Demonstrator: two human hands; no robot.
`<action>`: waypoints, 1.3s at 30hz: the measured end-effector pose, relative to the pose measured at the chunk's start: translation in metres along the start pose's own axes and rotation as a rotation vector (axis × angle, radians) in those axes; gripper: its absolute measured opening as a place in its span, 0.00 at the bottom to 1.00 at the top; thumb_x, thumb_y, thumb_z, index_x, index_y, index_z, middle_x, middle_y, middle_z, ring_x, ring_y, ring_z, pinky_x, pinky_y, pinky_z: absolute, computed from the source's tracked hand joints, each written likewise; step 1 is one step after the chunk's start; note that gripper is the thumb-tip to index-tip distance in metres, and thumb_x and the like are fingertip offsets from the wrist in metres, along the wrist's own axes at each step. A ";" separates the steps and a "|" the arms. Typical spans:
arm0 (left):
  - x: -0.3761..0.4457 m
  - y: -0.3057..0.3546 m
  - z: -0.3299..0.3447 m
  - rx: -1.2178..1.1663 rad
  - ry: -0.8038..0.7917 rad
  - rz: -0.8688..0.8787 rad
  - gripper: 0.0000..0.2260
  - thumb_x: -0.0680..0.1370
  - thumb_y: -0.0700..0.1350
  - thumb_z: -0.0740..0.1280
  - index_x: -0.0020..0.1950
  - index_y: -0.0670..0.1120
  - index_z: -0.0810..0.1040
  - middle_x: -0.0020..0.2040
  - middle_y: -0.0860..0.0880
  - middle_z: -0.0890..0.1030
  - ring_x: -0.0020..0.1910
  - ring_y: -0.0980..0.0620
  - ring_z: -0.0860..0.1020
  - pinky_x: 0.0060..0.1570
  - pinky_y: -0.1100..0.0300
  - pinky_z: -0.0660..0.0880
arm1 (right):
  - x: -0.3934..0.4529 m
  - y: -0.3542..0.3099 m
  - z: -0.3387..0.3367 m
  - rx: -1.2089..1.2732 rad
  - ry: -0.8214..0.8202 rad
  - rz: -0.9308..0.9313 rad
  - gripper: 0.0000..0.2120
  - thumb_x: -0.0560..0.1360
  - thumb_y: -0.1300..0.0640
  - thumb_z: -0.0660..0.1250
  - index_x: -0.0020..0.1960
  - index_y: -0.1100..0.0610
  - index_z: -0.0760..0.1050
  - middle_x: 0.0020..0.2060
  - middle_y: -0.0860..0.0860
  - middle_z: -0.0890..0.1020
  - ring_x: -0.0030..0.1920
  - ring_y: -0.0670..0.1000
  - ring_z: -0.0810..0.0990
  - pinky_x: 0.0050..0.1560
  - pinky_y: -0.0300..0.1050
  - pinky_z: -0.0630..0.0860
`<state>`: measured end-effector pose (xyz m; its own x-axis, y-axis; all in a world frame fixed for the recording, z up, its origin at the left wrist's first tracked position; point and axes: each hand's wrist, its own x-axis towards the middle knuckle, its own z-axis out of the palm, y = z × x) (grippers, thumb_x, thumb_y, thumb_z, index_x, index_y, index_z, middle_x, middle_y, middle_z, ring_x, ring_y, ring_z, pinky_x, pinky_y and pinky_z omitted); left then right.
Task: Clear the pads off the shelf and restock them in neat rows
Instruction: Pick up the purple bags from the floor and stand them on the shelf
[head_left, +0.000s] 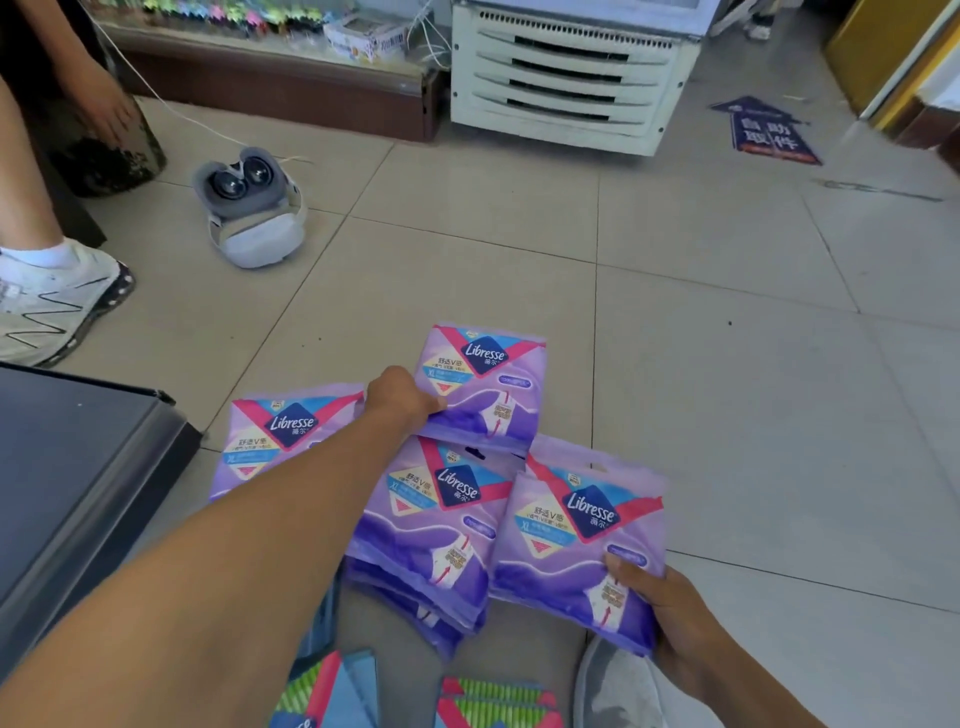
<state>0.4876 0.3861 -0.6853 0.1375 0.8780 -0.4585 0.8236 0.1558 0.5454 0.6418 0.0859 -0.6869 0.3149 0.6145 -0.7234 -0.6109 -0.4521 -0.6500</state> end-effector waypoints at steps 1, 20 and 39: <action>0.001 -0.001 -0.002 -0.036 0.003 -0.014 0.19 0.71 0.50 0.76 0.55 0.40 0.77 0.54 0.42 0.81 0.52 0.43 0.80 0.48 0.53 0.77 | -0.001 0.000 0.001 -0.004 -0.003 0.003 0.22 0.68 0.62 0.72 0.61 0.62 0.74 0.50 0.62 0.84 0.41 0.59 0.85 0.35 0.50 0.82; -0.171 0.000 -0.179 -0.970 -0.082 0.255 0.22 0.78 0.28 0.62 0.67 0.49 0.70 0.52 0.43 0.82 0.47 0.43 0.82 0.43 0.46 0.82 | -0.152 -0.105 0.074 -0.084 -0.164 -0.328 0.23 0.67 0.56 0.74 0.60 0.59 0.74 0.52 0.59 0.84 0.47 0.58 0.85 0.41 0.52 0.83; -0.499 -0.135 -0.453 -1.039 0.444 0.617 0.22 0.78 0.25 0.58 0.64 0.45 0.76 0.54 0.45 0.84 0.51 0.42 0.83 0.49 0.43 0.79 | -0.418 -0.113 0.380 -0.265 -0.926 -0.602 0.44 0.53 0.52 0.85 0.65 0.62 0.73 0.59 0.60 0.81 0.56 0.61 0.82 0.54 0.60 0.80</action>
<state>0.0587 0.1322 -0.2128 -0.0190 0.9738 0.2265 -0.1508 -0.2267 0.9622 0.3034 0.1260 -0.2227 -0.2195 0.9702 0.1024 -0.3341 0.0238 -0.9422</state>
